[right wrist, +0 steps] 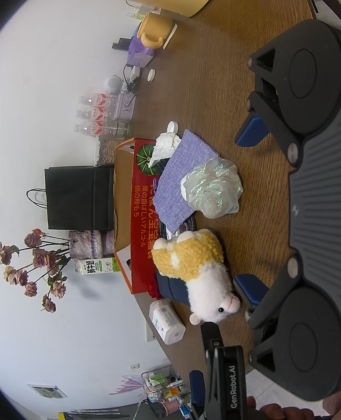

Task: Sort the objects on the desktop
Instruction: 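Reach both tools toward the plush alpaca and the iridescent plastic ball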

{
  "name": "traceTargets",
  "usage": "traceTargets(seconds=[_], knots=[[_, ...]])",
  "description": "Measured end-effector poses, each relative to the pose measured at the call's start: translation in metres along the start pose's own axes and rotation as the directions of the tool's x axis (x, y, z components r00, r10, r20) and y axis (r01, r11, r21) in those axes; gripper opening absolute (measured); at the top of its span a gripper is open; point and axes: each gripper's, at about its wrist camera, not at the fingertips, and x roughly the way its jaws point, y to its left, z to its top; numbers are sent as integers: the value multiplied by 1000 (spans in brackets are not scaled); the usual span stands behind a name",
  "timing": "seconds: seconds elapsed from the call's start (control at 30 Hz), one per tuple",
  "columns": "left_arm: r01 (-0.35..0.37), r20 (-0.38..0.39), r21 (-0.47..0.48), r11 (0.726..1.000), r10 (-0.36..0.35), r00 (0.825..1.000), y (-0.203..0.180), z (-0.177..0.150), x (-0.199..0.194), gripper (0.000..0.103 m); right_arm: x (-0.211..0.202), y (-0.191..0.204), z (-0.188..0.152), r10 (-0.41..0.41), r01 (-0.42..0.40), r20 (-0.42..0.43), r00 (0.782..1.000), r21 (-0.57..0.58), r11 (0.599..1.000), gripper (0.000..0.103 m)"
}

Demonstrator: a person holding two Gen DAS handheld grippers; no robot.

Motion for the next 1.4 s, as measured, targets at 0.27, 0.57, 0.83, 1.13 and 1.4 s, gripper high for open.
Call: traceTargets(seconds=[0.27, 0.57, 0.83, 1.13, 1.4], knots=[[0, -1, -1, 1000, 0, 1000, 0, 0, 0, 103, 0, 0, 0, 0, 0, 0, 1000, -1, 1000, 103], [1, -2, -1, 1000, -1, 1000, 0, -1, 0, 103, 1, 1, 0, 0, 0, -1, 1000, -1, 1000, 103], [20, -2, 24, 1000, -20, 1000, -5, -4, 2, 103, 2, -1, 2, -7, 7, -3, 1000, -4, 1000, 103], [42, -12, 53, 998, -41, 999, -13, 3, 6, 103, 11, -6, -2, -18, 18, -19, 1000, -3, 1000, 103], [47, -20, 61, 997, -46, 999, -15, 4, 9, 103, 12, -7, -2, -21, 21, -22, 1000, -5, 1000, 103]])
